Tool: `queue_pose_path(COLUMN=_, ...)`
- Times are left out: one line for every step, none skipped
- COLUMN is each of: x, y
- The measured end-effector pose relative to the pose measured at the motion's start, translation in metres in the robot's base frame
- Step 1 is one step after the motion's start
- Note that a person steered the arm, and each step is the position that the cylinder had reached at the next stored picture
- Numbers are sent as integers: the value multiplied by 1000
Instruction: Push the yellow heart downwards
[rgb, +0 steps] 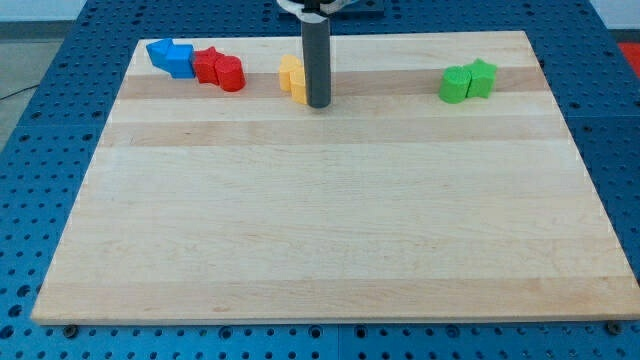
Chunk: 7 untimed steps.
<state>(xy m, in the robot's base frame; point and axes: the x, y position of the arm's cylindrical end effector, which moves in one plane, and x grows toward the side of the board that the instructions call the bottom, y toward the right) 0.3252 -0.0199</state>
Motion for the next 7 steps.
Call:
queue_pose_path(x=-15, y=8)
queue_pose_path(x=-30, y=21)
queue_pose_path(x=-70, y=9)
queue_pose_path(x=-96, y=-24)
queue_pose_path(x=-95, y=-47)
queue_pose_path(x=-88, y=-48)
queue_pose_path(x=-88, y=-45)
